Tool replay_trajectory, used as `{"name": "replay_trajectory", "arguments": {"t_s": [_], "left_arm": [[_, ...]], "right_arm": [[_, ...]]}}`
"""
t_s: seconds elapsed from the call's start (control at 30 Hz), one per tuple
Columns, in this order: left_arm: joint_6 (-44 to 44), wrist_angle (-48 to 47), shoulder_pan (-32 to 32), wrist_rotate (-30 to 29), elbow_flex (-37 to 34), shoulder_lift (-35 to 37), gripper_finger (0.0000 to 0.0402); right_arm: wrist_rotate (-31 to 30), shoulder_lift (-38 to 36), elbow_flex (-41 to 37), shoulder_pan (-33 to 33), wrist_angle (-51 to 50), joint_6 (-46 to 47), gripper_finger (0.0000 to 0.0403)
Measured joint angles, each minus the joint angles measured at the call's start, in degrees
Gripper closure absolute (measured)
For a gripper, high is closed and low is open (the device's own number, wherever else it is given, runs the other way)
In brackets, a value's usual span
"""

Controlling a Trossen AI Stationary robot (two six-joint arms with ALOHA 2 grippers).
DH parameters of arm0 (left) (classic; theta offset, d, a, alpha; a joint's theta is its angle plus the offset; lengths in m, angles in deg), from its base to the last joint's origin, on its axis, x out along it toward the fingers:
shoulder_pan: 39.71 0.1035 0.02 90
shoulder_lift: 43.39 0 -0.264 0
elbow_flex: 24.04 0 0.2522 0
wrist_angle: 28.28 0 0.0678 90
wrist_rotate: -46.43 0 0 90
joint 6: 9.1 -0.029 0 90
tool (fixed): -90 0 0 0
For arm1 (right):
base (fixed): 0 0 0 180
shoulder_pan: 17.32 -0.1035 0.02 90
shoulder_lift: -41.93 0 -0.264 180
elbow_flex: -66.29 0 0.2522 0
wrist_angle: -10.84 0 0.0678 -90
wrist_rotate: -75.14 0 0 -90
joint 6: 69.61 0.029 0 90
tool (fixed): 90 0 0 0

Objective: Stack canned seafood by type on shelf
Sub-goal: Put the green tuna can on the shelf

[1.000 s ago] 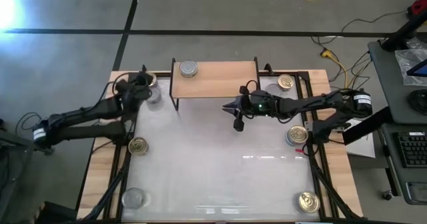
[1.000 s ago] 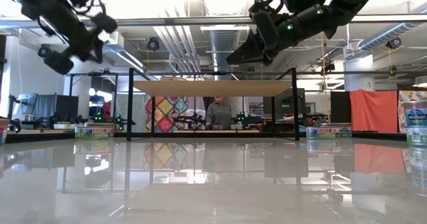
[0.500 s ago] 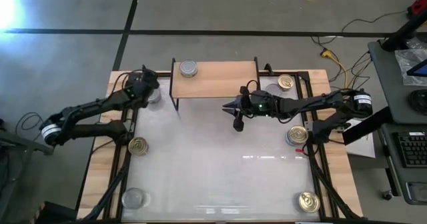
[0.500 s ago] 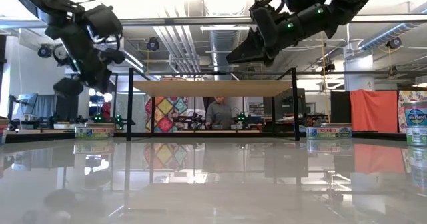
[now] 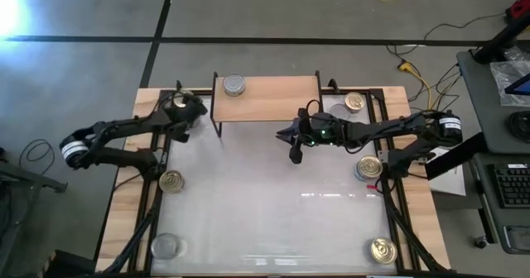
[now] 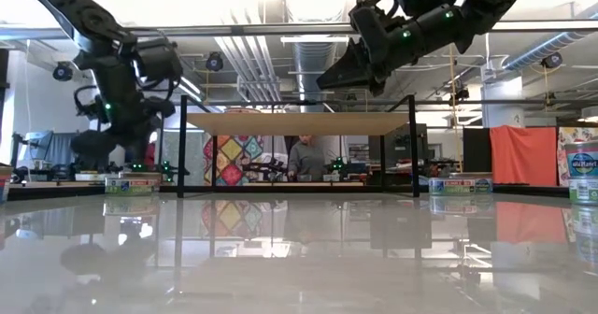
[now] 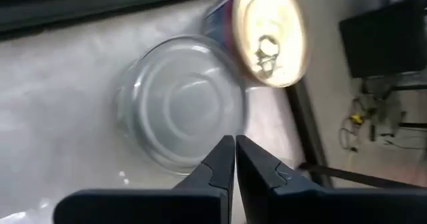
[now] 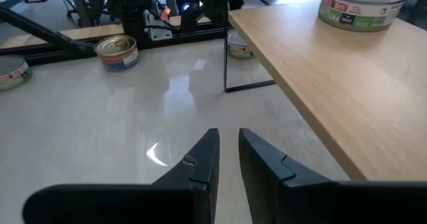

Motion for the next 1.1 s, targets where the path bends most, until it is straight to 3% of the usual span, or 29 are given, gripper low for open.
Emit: {"name": "replay_trajectory", "arguments": {"t_s": [0.27,0.53,0.83,1.1], "left_arm": [[2.9,-0.4,0.0,1.6,0.0,-5.4,0.0402],[-3.6,-3.9,-1.2,7.3,0.2,-5.5,0.0401],[2.0,-18.0,-11.0,10.8,-0.2,2.2,0.0401],[10.6,-23.4,-21.8,10.2,-0.2,4.5,0.0401]], "right_arm": [[11.6,0.0,0.0,-1.0,-3.4,0.1,0.0339],[12.0,0.0,0.0,-5.4,-3.9,0.1,0.0346],[11.8,0.0,0.0,-11.9,-4.5,3.2,0.0359],[10.8,0.0,0.0,-19.5,-4.5,6.5,0.0359]]}}
